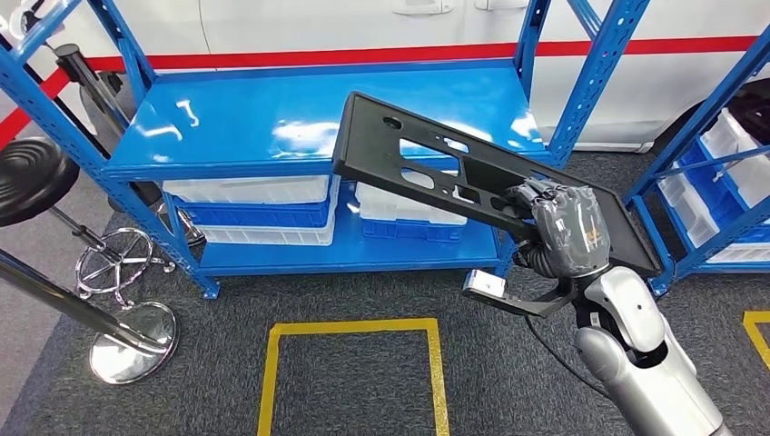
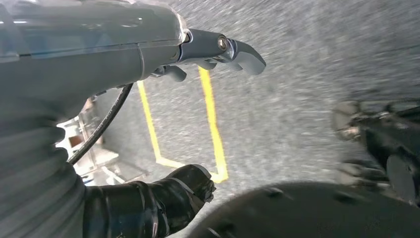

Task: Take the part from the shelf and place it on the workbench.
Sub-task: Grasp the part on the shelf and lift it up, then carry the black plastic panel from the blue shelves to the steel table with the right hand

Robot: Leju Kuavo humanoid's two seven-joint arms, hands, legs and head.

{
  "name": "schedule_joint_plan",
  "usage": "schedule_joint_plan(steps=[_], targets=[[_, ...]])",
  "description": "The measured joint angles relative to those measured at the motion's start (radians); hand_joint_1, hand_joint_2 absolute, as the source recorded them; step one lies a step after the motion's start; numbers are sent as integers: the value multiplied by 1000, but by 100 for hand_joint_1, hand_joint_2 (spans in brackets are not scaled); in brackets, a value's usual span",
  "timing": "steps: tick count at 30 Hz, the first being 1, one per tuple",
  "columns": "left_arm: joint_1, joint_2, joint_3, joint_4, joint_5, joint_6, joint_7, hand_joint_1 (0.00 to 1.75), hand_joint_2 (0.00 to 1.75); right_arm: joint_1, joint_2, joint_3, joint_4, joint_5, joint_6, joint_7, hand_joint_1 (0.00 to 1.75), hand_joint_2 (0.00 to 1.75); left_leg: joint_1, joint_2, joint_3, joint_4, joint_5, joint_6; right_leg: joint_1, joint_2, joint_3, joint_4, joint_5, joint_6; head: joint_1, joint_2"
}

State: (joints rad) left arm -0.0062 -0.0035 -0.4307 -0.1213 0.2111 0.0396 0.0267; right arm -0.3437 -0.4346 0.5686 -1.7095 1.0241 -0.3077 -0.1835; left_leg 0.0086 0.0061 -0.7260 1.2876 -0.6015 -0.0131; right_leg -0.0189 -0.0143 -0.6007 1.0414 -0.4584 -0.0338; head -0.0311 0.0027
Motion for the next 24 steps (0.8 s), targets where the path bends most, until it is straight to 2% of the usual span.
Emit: schedule_joint_plan(steps=[1,2,3,4,5,6,7,8,9,10,11,12,14,15,16,17,18,19,21,22,23,24], targets=[[2,2,0,0,0,1,0,0,175,0,0,3,-4,-3,-1,4,175,175,0,0,8,32,8,1,3,-1,-16,2,12,0,0,0],[3,4,0,0,0,1,-1,0,175,-1,-1,5,-6,-6,-1,7,175,175,-1,0,33,29,35,4,5,-1,-33,5,23,0,0,0],[3,6,0,1,0,2,-3,0,175,-2,-1,8,-9,-9,0,9,175,175,-2,-1,74,-8,65,9,7,-1,-48,7,34,1,0,0],[3,10,0,1,0,2,-5,0,175,-5,-2,11,-11,-11,1,11,175,175,-4,-3,131,-74,81,17,9,-1,-60,10,43,2,0,0],[3,13,0,1,1,2,-8,0,175,-10,-2,14,-14,-13,2,13,175,175,-7,-4,190,-156,80,25,10,0,-69,12,52,5,0,0],[3,16,0,1,2,2,-12,0,175,-15,-2,16,-16,-14,3,16,175,175,-11,-5,235,-224,68,30,10,0,-73,11,62,9,0,0],[2,18,-1,2,4,2,-14,0,175,-22,-2,17,-18,-15,4,18,175,175,-14,-6,262,-271,56,35,9,-1,-75,8,72,14,0,0],[2,19,-1,2,5,2,-16,0,175,-28,-2,19,-19,-16,5,20,175,175,-17,-6,270,-295,55,38,8,-1,-76,3,84,21,0,0],[1,20,-2,2,5,2,-18,0,175,-33,-2,20,-19,-17,6,21,175,175,-15,-5,266,-302,64,41,6,-1,-77,-1,91,27,0,0],[0,20,-2,3,6,2,-18,0,175,-36,-2,22,-20,-17,7,22,175,175,-13,-3,259,-307,79,47,5,1,-81,-1,85,33,0,0],[-1,21,-3,3,6,2,-19,0,175,-38,-2,22,-21,-18,8,22,175,175,-11,0,251,-313,94,54,5,3,-88,13,60,38,1,0],[-1,21,-3,3,6,2,-19,0,175,-40,-2,23,-21,-18,8,22,175,175,-8,3,240,-316,108,60,5,6,-98,46,16,42,1,0],[0,21,-4,3,6,2,-20,0,175,-42,-2,25,-21,-18,9,23,175,175,-10,7,210,-312,132,68,2,10,-123,161,-84,50,1,0],[0,21,-4,4,7,1,-20,0,175,-41,-2,26,-21,-19,12,25,175,175,-10,8,191,-307,142,67,0,10,-130,222,-107,55,0,0],[1,21,-4,6,8,0,-18,0,175,-41,-2,28,-21,-21,16,27,175,175,-10,9,171,-300,152,66,-2,10,-128,263,-104,59,0,0],[2,21,-6,9,10,-3,-14,0,175,-41,-2,29,-20,-24,19,29,175,175,-9,9,151,-292,161,64,-5,10,-113,275,-80,62,1,0],[2,21,-7,12,12,-6,-11,0,175,-40,-2,31,-18,-26,22,31,175,175,-8,8,131,-282,168,61,-8,10,-82,253,-50,64,1,0],[2,21,-10,16,13,-9,-8,0,175,-40,-2,32,-15,-28,23,32,175,175,-8,8,114,-270,174,57,-11,9,-35,201,-36,64,1,0],[2,22,-13,25,16,-14,-9,0,175,-41,0,35,-10,-32,21,32,175,175,-9,5,88,-250,184,46,-8,10,57,72,-58,59,0,0],[2,22,-15,30,18,-16,-12,0,175,-42,1,35,-7,-35,20,33,175,175,-10,5,81,-245,191,40,-5,11,83,29,-75,54,1,0],[3,23,-17,37,19,-17,-15,0,175,-43,2,35,-5,-38,19,34,175,175,-10,4,77,-245,200,34,-1,13,90,10,-81,48,1,0],[3,23,-18,44,21,-19,-19,0,175,-45,2,35,-2,-42,19,36,175,175,-10,3,74,-248,209,28,-2,12,81,9,-75,39,1,0]])
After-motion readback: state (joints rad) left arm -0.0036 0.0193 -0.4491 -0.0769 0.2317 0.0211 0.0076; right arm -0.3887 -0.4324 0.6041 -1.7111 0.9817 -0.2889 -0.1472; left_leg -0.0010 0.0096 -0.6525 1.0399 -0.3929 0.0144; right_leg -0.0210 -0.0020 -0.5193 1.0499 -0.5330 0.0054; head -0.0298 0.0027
